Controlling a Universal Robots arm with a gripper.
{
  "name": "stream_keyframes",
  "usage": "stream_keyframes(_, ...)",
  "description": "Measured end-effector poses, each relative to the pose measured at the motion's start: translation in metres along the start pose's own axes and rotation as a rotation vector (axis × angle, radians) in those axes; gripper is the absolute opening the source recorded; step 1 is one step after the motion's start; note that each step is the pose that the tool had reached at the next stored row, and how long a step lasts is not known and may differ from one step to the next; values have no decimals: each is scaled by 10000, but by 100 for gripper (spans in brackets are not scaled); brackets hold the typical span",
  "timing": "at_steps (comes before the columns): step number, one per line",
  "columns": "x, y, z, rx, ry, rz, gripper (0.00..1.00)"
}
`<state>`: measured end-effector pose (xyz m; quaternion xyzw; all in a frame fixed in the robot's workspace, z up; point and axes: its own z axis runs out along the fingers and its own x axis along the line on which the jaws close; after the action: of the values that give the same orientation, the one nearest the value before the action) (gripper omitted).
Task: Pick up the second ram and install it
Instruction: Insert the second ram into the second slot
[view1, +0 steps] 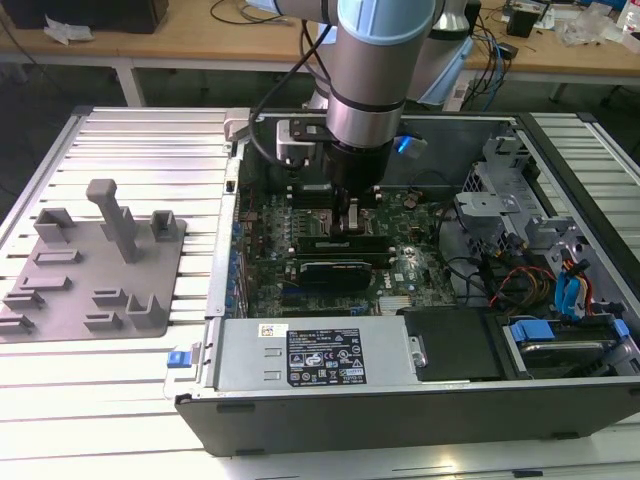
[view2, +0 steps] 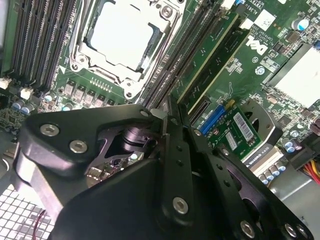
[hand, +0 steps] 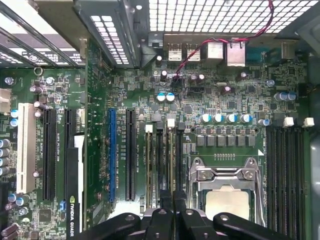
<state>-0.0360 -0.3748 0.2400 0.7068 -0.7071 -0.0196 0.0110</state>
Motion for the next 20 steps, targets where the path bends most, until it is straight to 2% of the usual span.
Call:
stream_keyframes(7,1,0,17,-1,2,1,10)
stream_keyframes(11,-1,2,17,0,-63,-1,10)
stream_keyframes(20,0,6,28,-1,-108,-4,10)
